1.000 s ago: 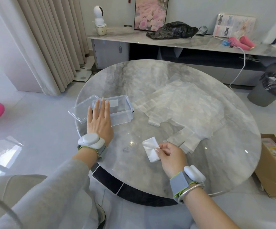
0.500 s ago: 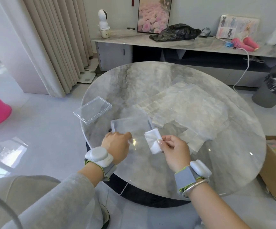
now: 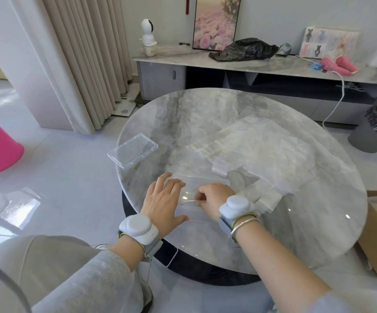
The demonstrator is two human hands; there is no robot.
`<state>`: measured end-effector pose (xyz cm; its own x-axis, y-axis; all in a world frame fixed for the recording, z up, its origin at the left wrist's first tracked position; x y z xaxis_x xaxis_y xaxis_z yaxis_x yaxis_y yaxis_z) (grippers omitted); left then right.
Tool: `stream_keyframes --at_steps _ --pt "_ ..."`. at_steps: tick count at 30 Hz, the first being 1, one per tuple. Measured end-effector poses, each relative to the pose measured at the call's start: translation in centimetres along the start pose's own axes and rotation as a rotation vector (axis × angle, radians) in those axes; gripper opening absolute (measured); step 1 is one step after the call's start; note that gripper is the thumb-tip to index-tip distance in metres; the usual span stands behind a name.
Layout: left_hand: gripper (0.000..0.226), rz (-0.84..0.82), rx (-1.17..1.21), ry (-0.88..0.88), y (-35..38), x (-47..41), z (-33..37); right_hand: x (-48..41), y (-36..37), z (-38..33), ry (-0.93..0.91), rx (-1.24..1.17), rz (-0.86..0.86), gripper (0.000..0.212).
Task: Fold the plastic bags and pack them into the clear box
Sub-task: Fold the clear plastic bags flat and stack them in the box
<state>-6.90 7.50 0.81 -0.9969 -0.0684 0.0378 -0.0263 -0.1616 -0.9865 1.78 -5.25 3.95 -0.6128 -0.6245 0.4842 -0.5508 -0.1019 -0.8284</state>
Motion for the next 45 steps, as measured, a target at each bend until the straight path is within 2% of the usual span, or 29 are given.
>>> stream_keyframes --at_steps 4,7,11,16,19,22,25,28,31,33,34,36,37,41,43,45 --pt "0.063 -0.015 0.062 0.037 0.2 -0.3 -0.1 -1.6 -0.6 -0.9 0.008 -0.08 -0.144 0.015" --pt "0.072 0.014 0.053 0.014 -0.3 -0.3 0.0 -3.0 -0.2 -1.3 0.014 -0.125 -0.211 0.018" --pt "0.083 0.083 0.029 -0.066 -0.4 0.0 -0.5 -3.7 0.5 -1.0 0.02 -0.224 -0.217 0.018" --pt "0.069 -0.059 0.139 -0.08 -0.5 0.0 -0.5 -3.8 1.0 -0.7 0.018 -0.264 -0.272 0.02" --pt "0.059 -0.123 0.055 -0.069 -0.8 -0.1 -0.4 -3.8 1.4 -0.4 0.066 -0.247 -0.306 0.028" --pt "0.052 -0.224 -0.079 0.02 -0.5 -0.1 -0.4 -3.9 2.0 -0.5 0.061 -0.267 -0.348 0.031" --pt "0.046 -0.314 -0.16 0.051 -0.2 -0.1 -0.3 -3.4 3.1 -0.4 0.073 -0.37 -0.337 0.041" --pt "0.044 -0.337 -0.184 0.031 -0.1 -0.1 0.0 -2.6 2.2 0.1 -0.038 -0.364 -0.124 0.041" --pt "0.044 -0.335 -0.165 -0.005 0.0 -0.5 0.0 -0.9 -0.5 2.0 -0.129 -0.487 0.297 0.039" --pt "0.044 -0.319 -0.146 -0.025 0.3 -1.0 0.0 0.1 -2.1 5.2 -0.01 -0.55 0.551 0.029" --pt "0.044 -0.311 -0.14 -0.042 0.3 -1.2 -0.1 0.3 -2.3 6.6 0.091 -0.558 0.6 0.024" --pt "0.045 -0.295 -0.136 -0.077 0.4 -1.9 -0.2 0.0 -1.8 9.8 0.245 -0.508 0.53 0.021" --pt "0.046 -0.29 -0.14 -0.095 0.4 -2.2 -0.3 -0.4 -1.1 10.8 0.283 -0.453 0.454 0.026" --pt "0.047 -0.273 -0.137 -0.185 0.3 -3.9 -0.6 -2.2 2.3 12.2 0.312 -0.125 0.196 0.059" --pt "0.046 -0.257 -0.128 -0.221 0.2 -4.4 -1.0 -2.6 3.6 12.1 0.335 -0.003 0.107 0.066" --pt "0.045 -0.237 -0.11 -0.247 0.2 -4.7 -1.3 -2.6 4.8 11.6 0.382 0.012 0.038 0.069"
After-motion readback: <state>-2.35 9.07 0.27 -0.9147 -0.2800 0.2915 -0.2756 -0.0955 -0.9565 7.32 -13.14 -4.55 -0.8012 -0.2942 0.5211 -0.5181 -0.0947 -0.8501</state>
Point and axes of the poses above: each hand's wrist, its own x-axis away from the middle knuckle, its own y-axis out of the palm, z = x × y, the point moved 3 cm from there along -x, towards the middle knuckle, and after that the axes turned 15 degrees about -z, right-handed, at the moved point
